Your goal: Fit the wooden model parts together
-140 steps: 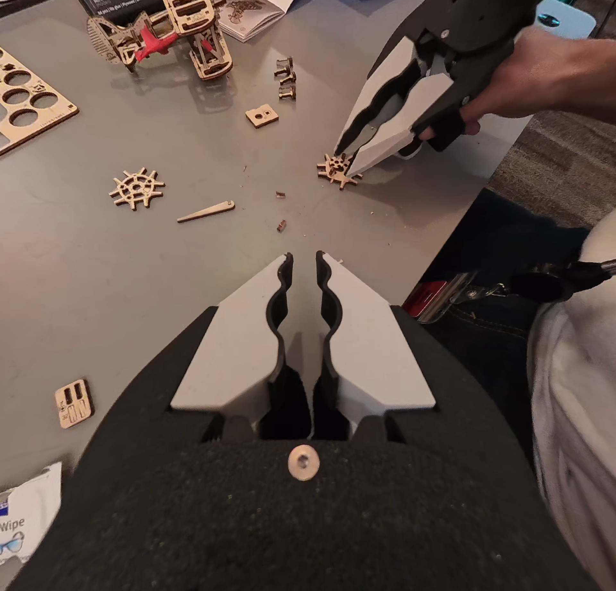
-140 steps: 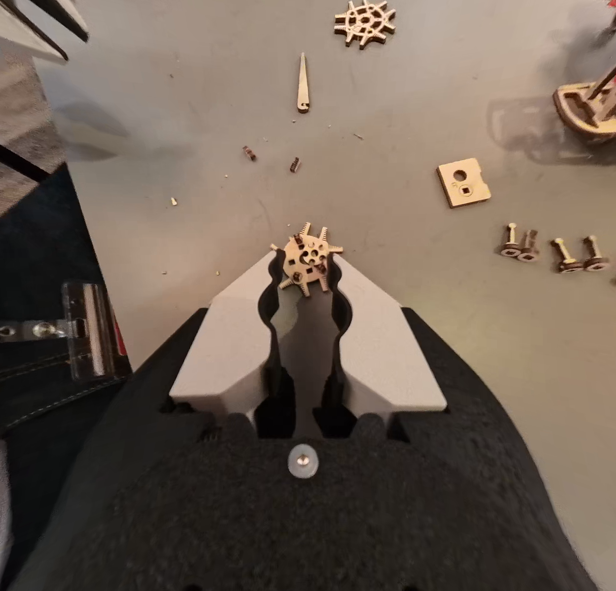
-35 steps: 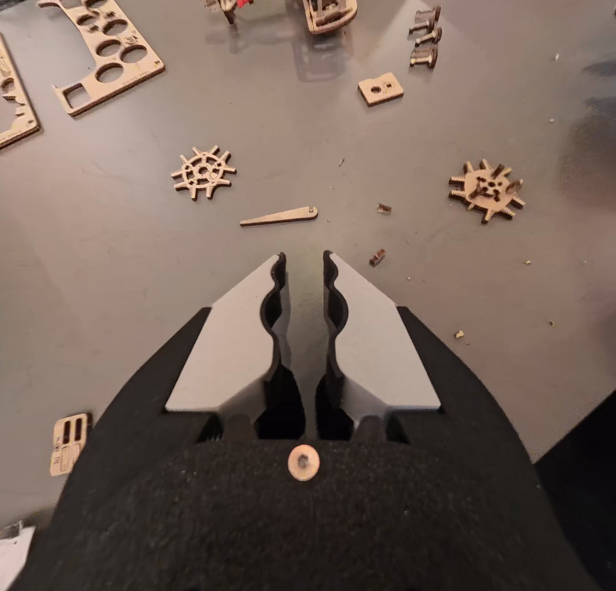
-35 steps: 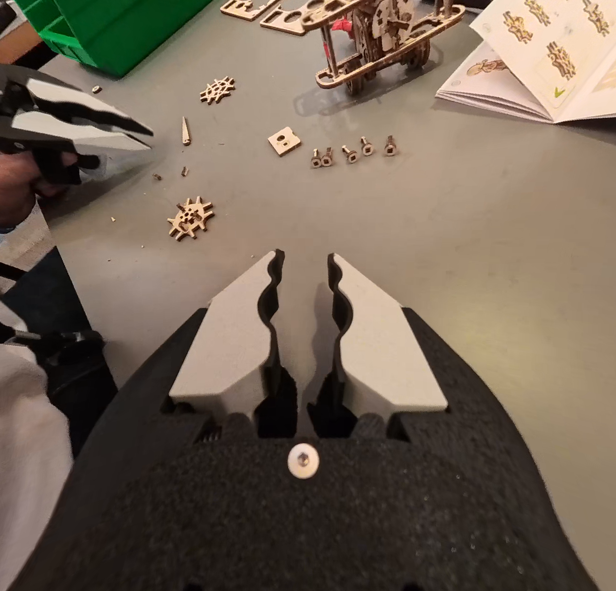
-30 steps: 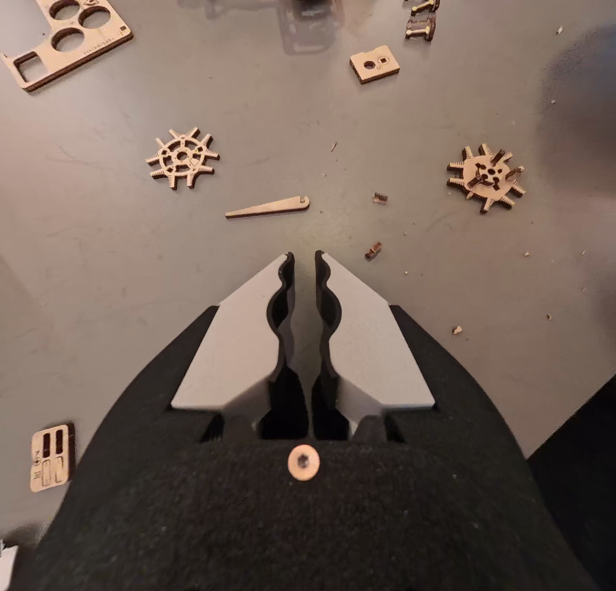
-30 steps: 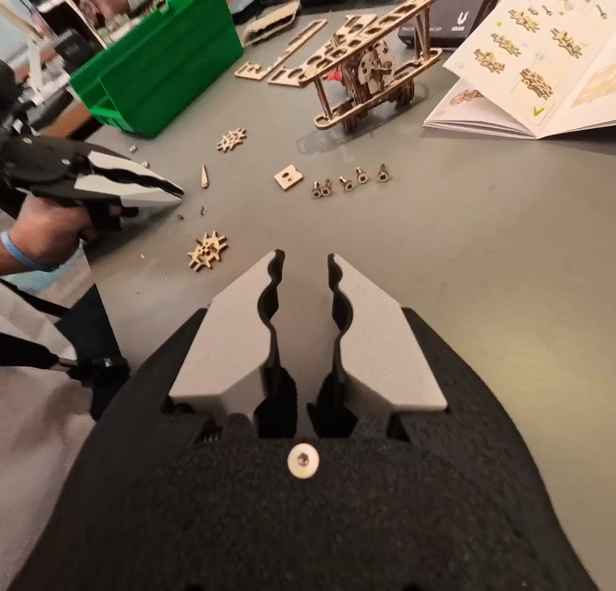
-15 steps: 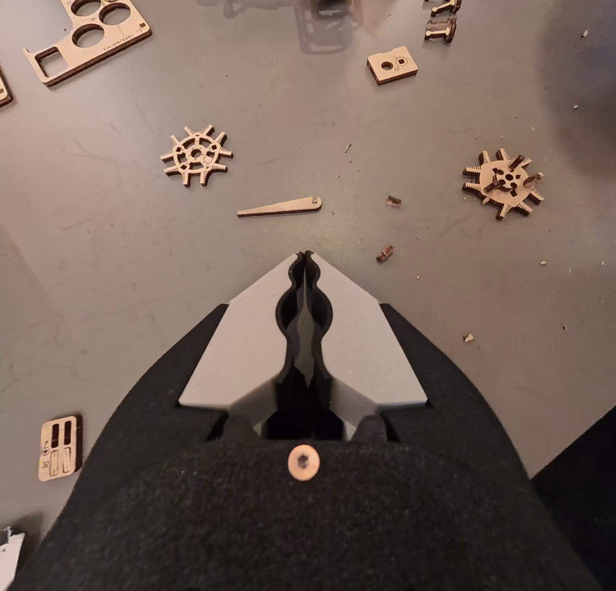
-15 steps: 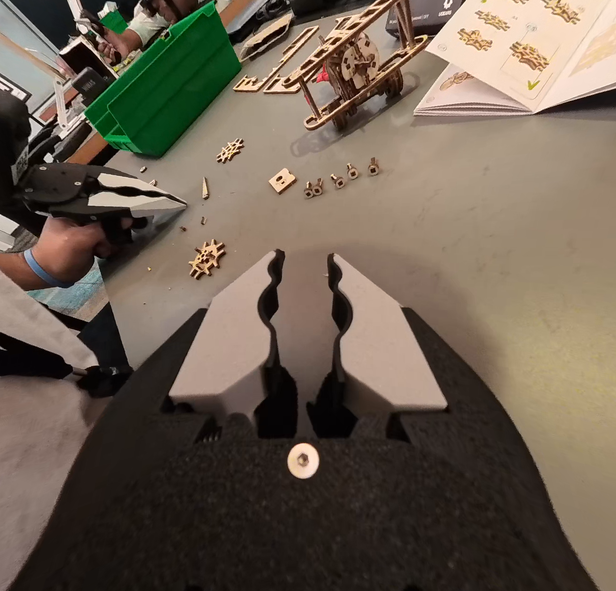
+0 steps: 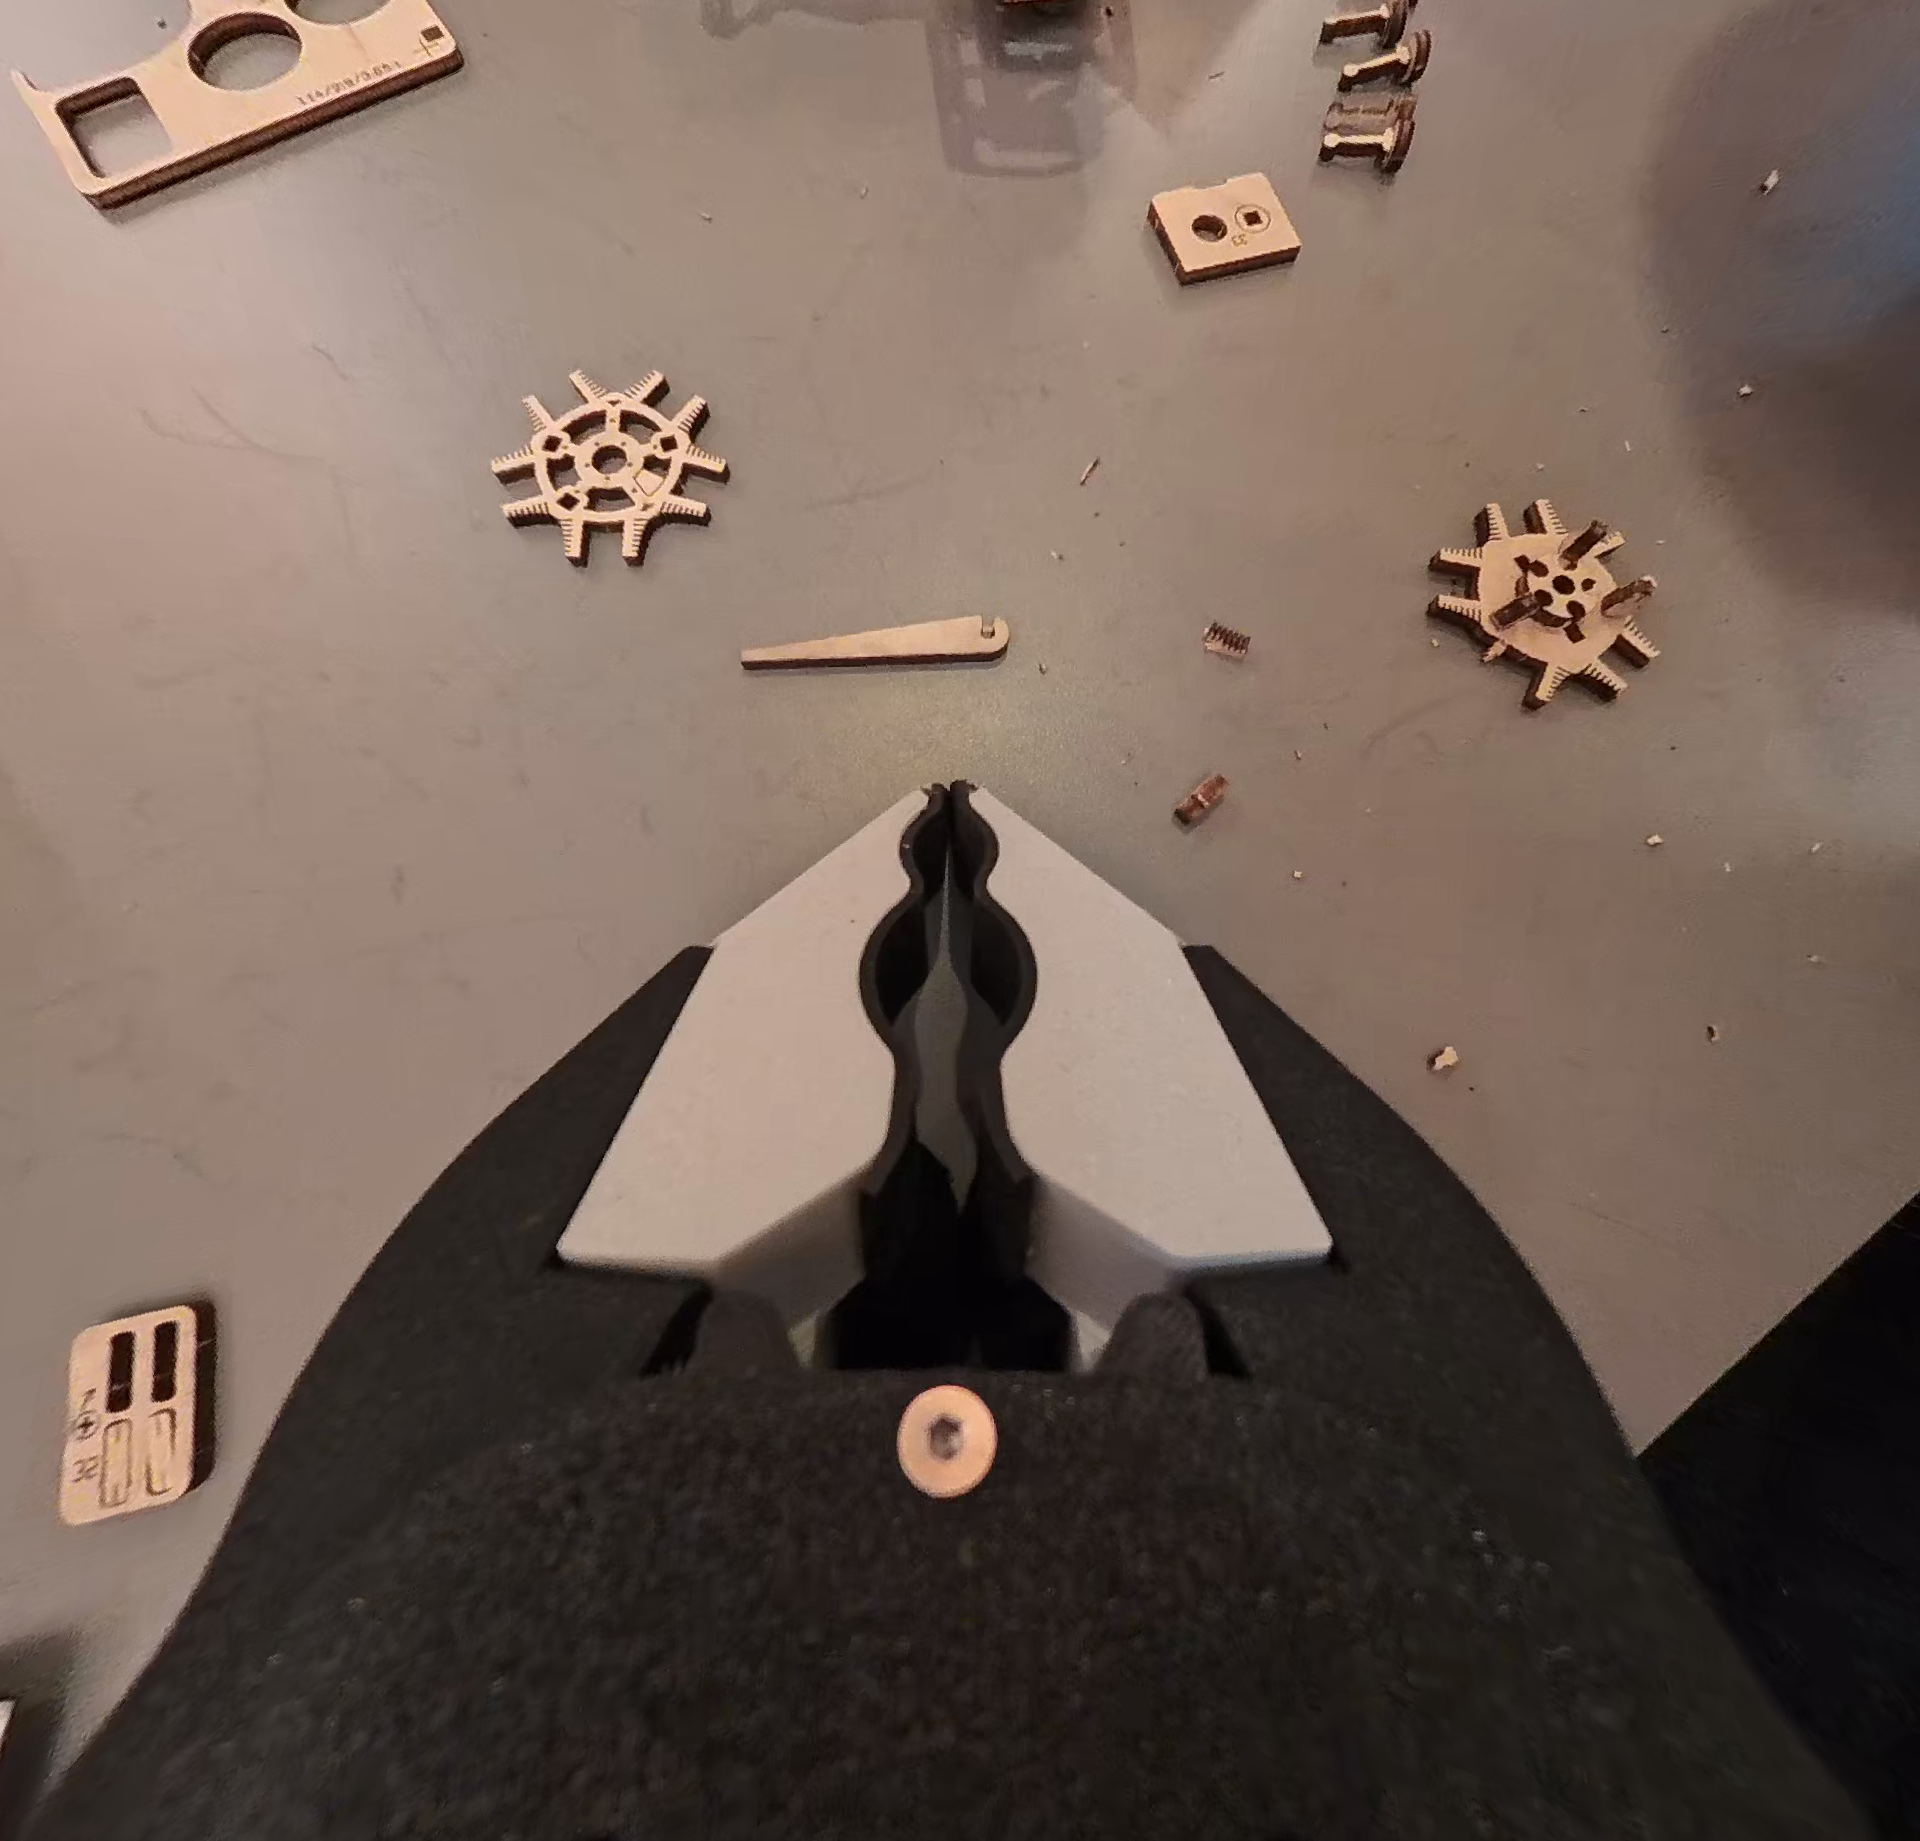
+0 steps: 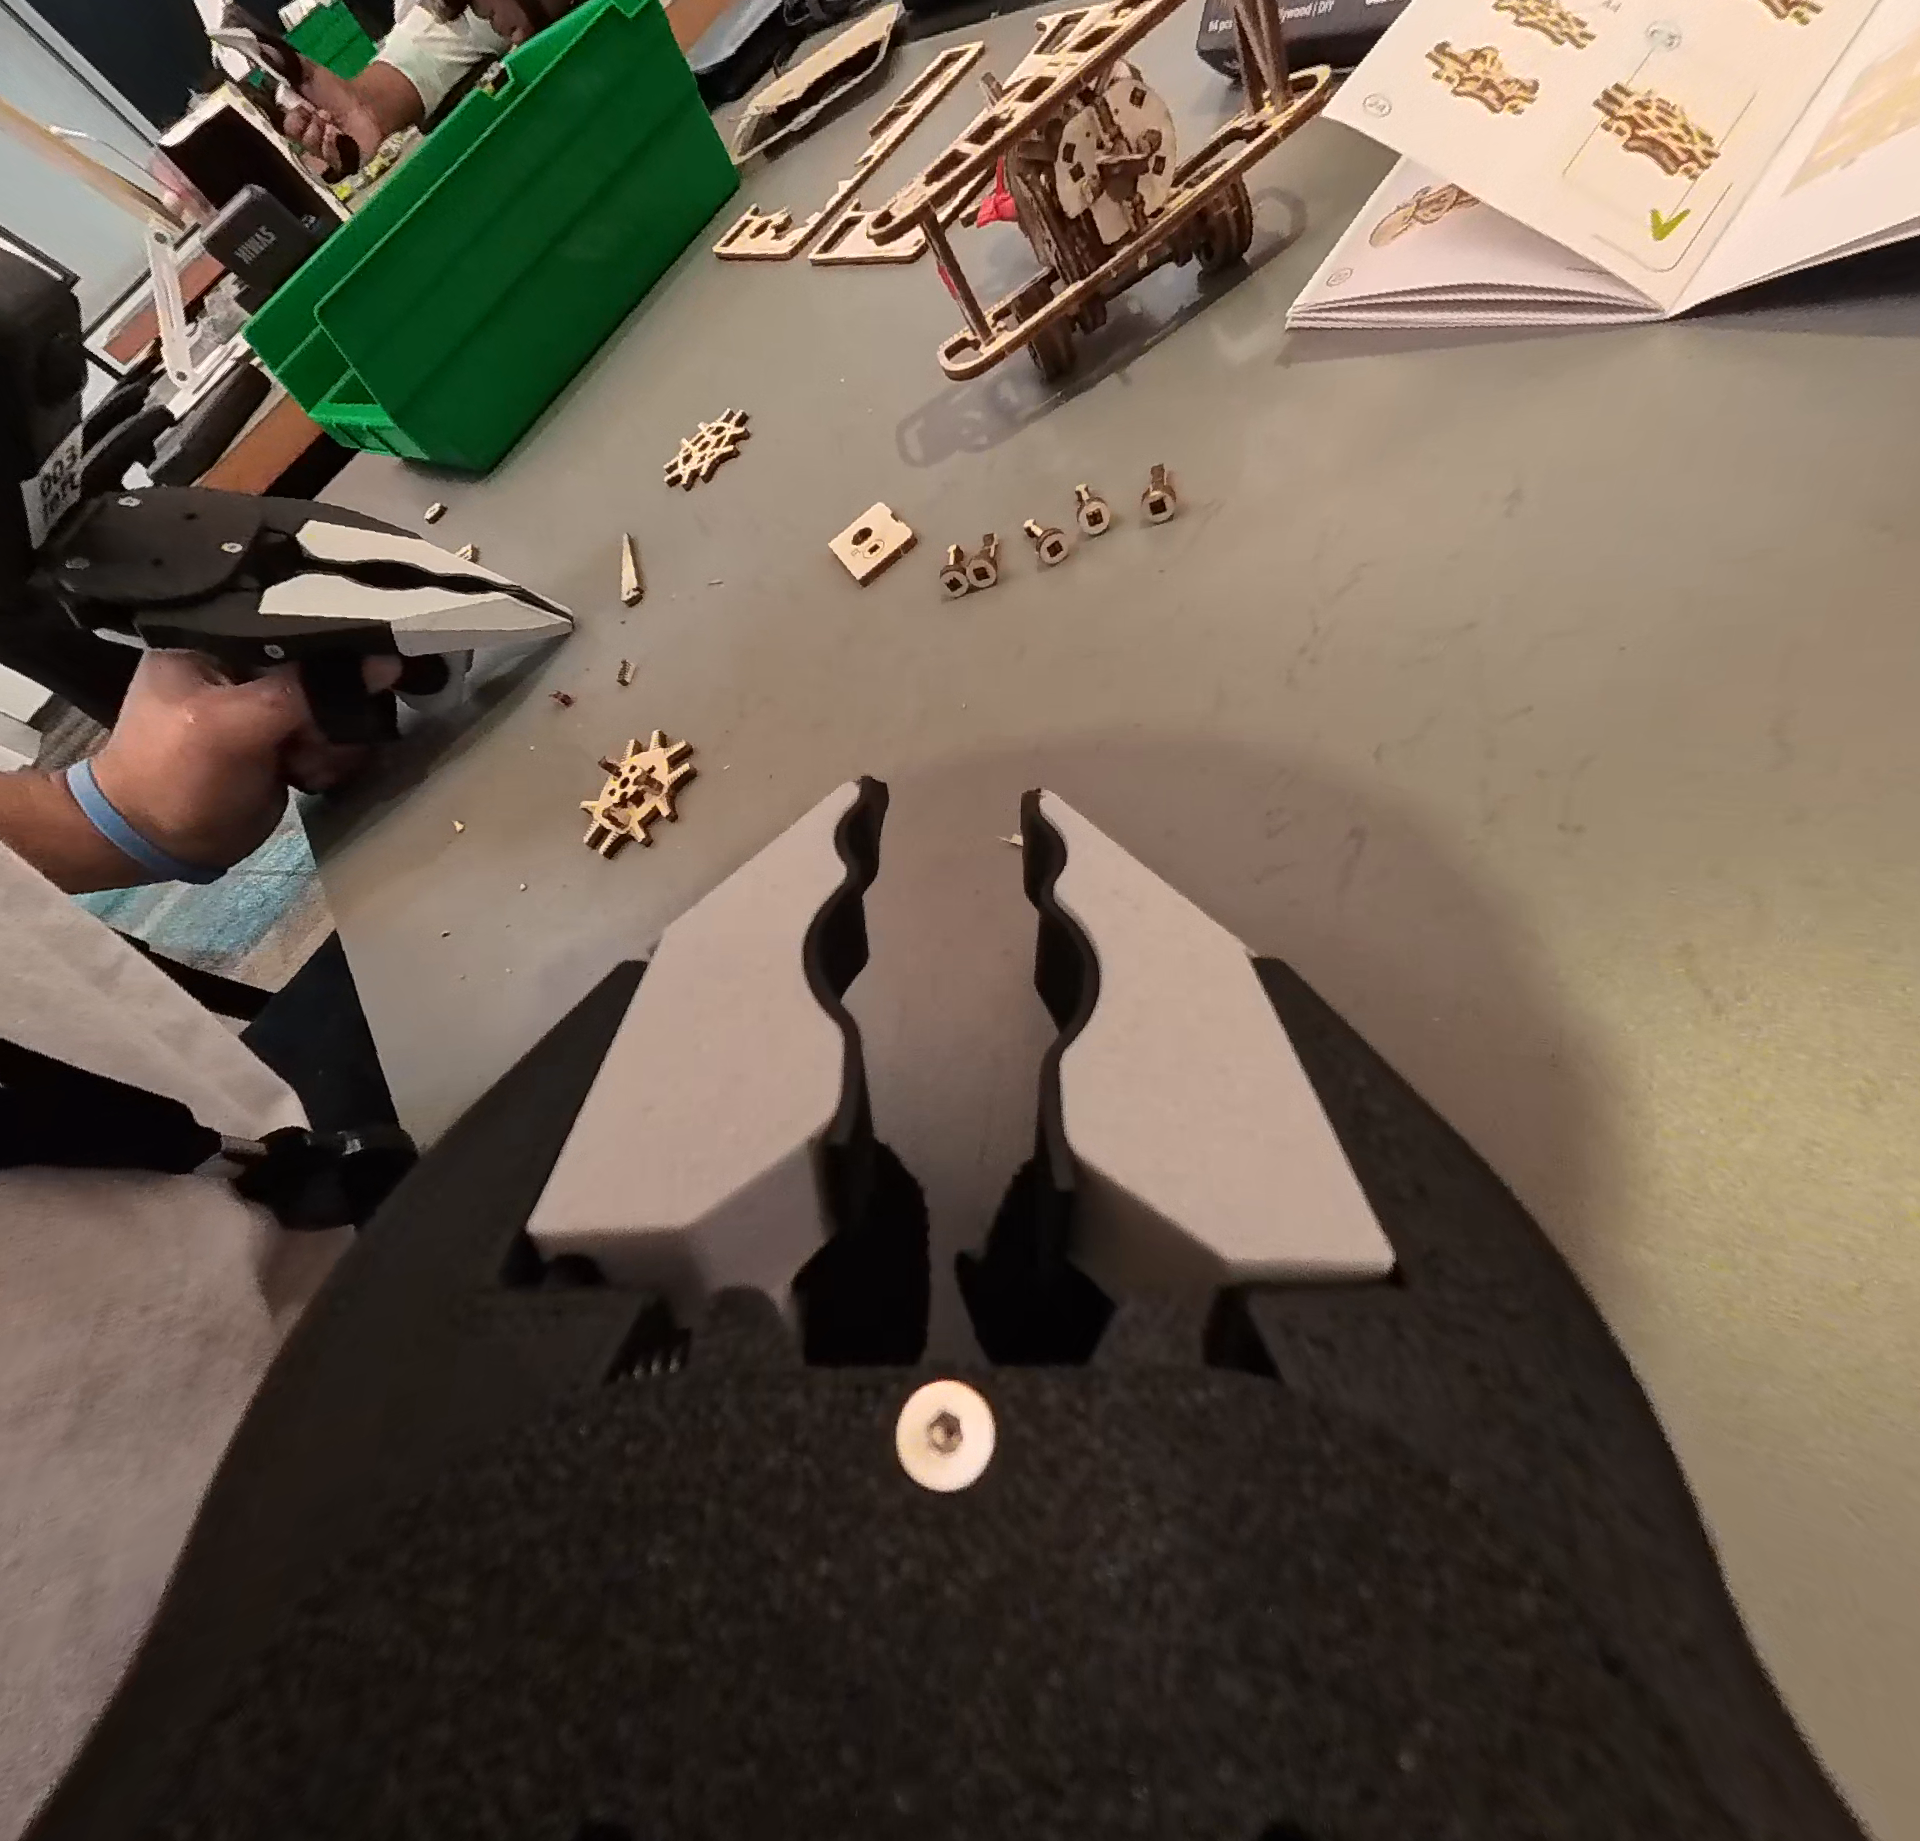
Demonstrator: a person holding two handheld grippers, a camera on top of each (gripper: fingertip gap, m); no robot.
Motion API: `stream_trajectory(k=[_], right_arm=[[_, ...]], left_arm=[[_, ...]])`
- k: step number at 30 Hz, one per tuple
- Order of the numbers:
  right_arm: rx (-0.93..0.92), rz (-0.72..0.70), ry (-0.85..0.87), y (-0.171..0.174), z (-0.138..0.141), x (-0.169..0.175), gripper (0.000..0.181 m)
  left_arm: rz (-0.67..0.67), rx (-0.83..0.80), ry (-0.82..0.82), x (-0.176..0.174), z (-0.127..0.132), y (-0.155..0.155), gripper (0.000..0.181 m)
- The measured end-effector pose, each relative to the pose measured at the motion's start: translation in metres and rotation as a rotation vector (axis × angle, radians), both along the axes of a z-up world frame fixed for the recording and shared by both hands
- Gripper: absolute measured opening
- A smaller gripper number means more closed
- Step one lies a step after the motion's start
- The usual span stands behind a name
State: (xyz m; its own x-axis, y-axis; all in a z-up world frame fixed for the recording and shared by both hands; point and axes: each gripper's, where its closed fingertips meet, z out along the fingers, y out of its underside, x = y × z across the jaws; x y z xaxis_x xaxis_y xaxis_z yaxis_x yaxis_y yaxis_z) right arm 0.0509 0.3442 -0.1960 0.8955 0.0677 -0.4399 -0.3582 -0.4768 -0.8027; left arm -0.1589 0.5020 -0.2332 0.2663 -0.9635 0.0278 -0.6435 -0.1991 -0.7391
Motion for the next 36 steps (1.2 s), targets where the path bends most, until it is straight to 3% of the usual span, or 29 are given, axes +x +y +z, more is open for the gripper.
stream_trajectory(k=[36], right_arm=[[-0.025,-0.014,0.028,-0.0009,-0.0038,0.0023,0.025]], left_arm=[[0.000,0.016,0.005,0.0001,0.0000,0.0002,0.000]])
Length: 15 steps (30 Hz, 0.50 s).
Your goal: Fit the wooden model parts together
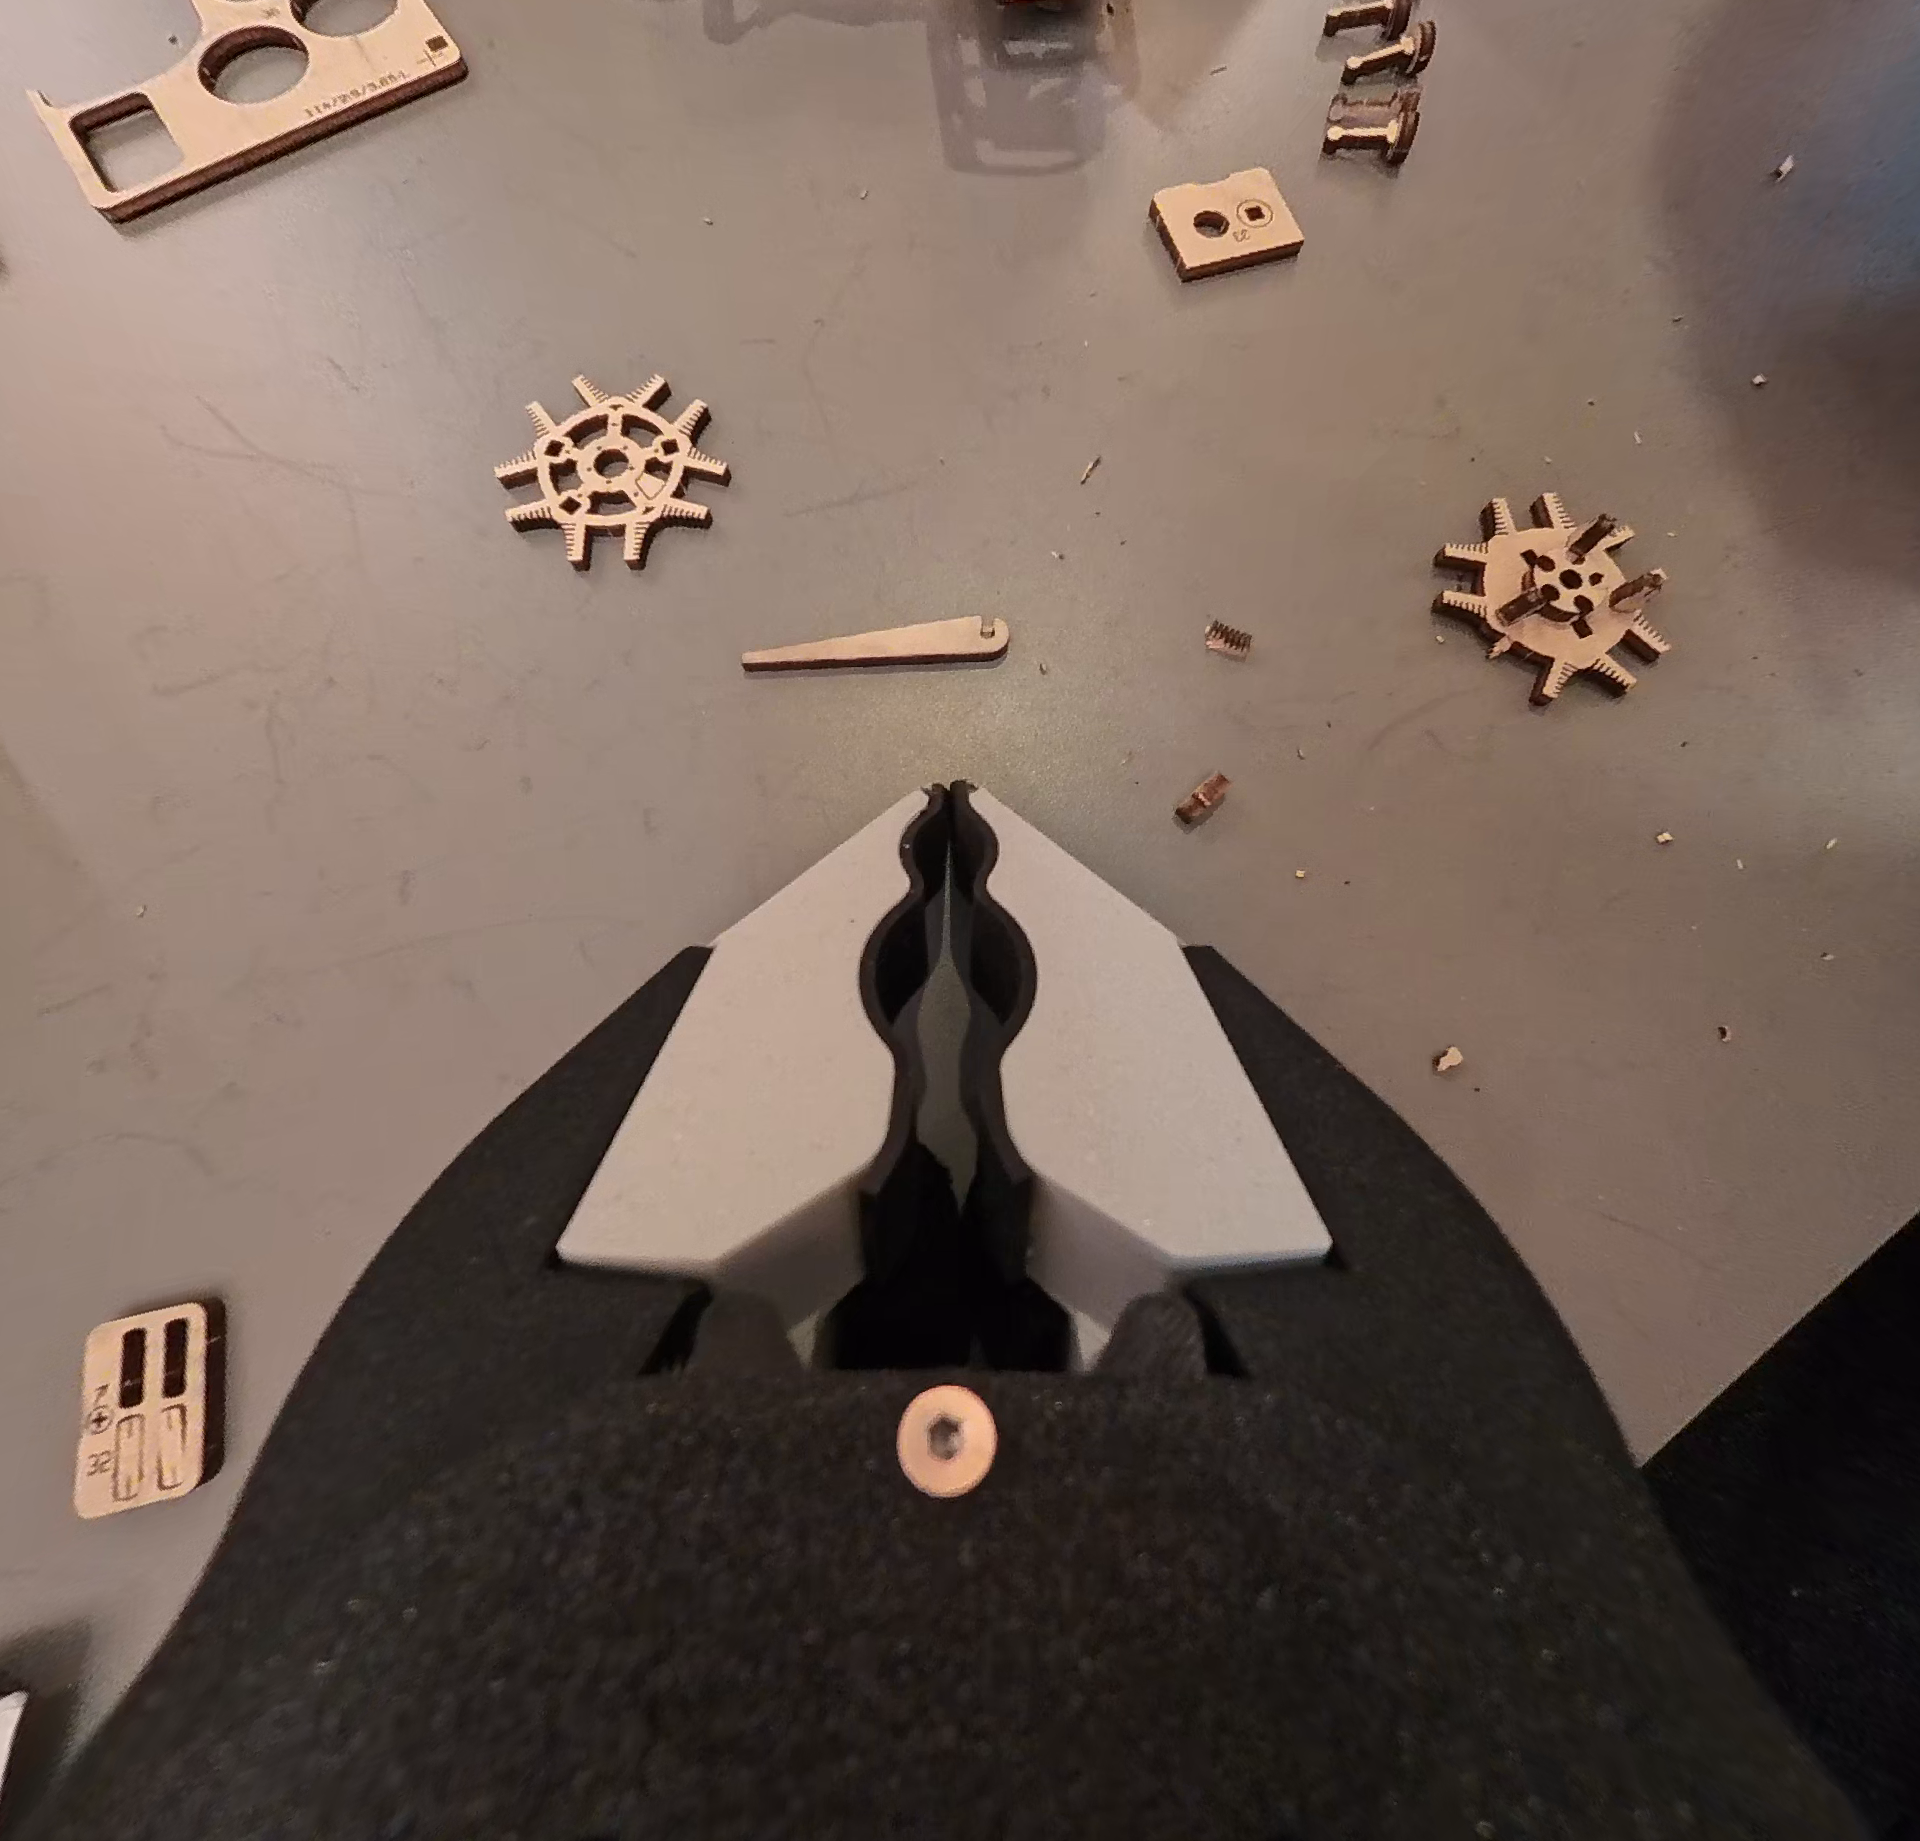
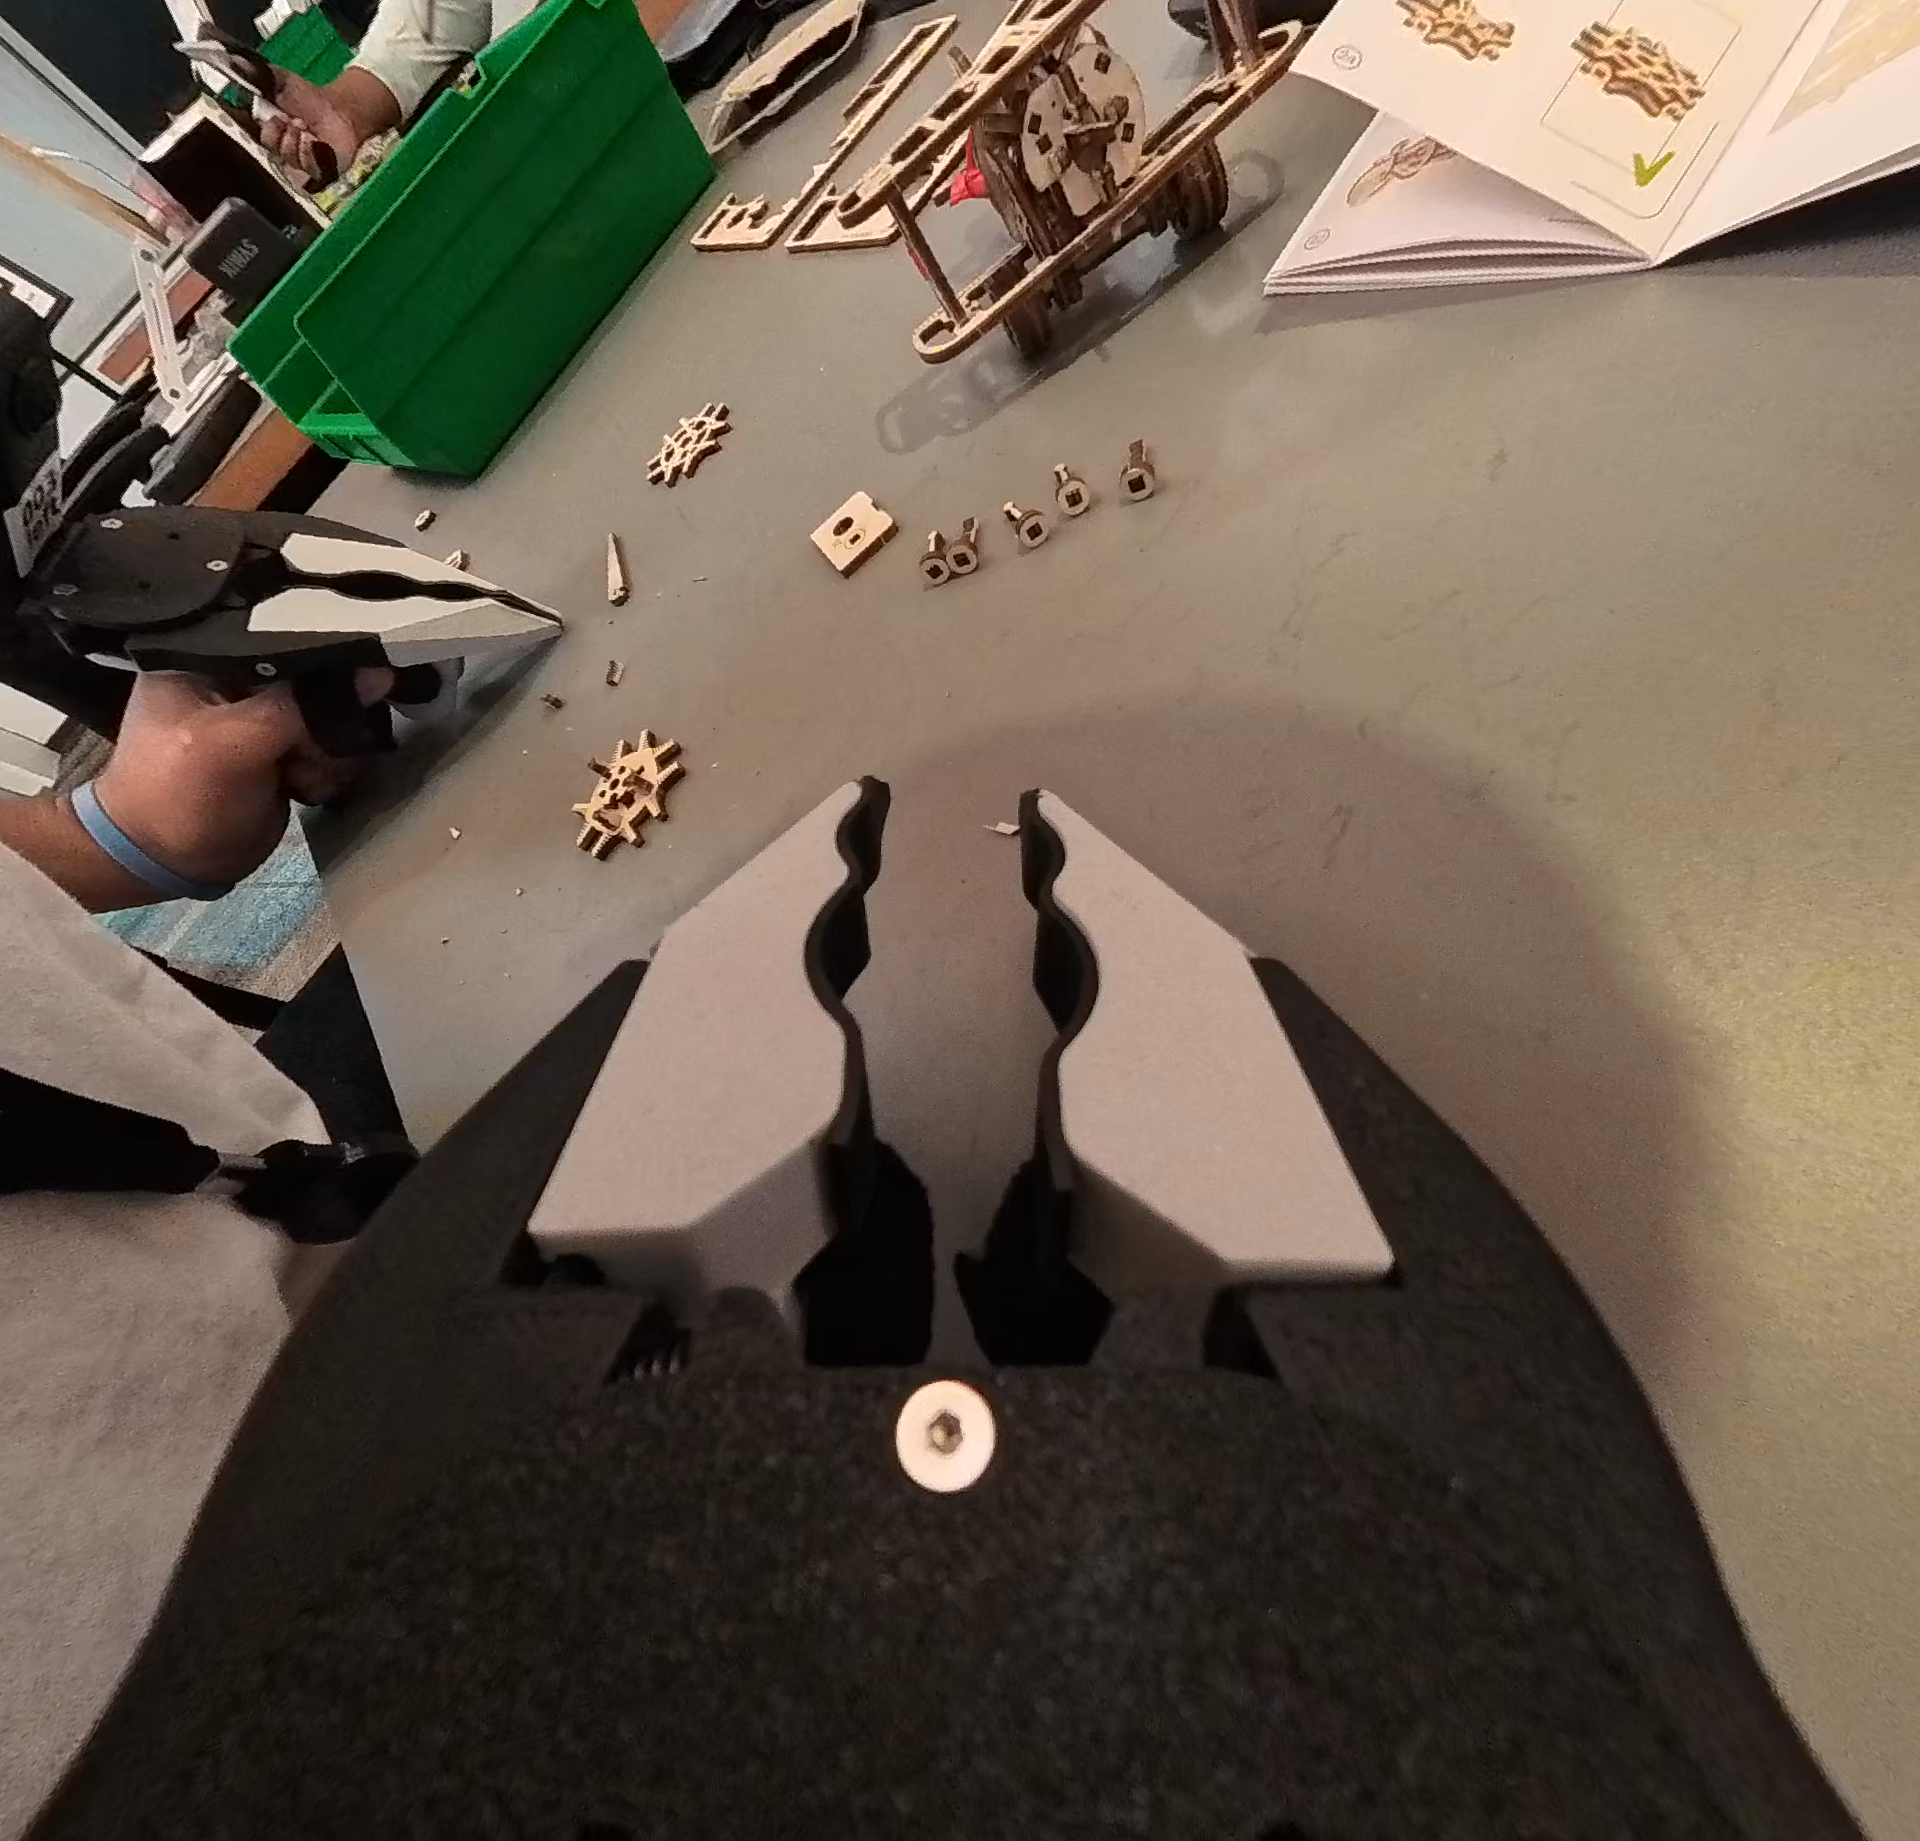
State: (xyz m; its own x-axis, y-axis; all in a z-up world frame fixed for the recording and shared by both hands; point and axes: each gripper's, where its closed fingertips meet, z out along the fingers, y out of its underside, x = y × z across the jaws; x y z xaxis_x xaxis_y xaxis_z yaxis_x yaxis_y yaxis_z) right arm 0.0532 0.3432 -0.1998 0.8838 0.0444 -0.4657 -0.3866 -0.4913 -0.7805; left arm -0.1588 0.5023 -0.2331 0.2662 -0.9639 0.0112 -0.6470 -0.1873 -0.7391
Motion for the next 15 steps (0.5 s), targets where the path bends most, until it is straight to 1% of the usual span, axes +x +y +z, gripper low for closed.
stream_trajectory(k=[9,13,15], right_arm=[[-0.014,0.004,-0.012,0.001,-0.002,-0.001,0.025],[-0.016,0.026,-0.049,0.005,-0.003,-0.005,0.025],[0.002,0.053,-0.092,0.006,0.000,-0.012,0.025]], left_arm=[[-0.005,0.006,0.002,0.001,0.000,0.000,0.000],[-0.006,-0.036,-0.010,0.001,0.001,0.000,0.000],[-0.030,-0.058,-0.017,0.001,0.001,-0.004,0.000]])
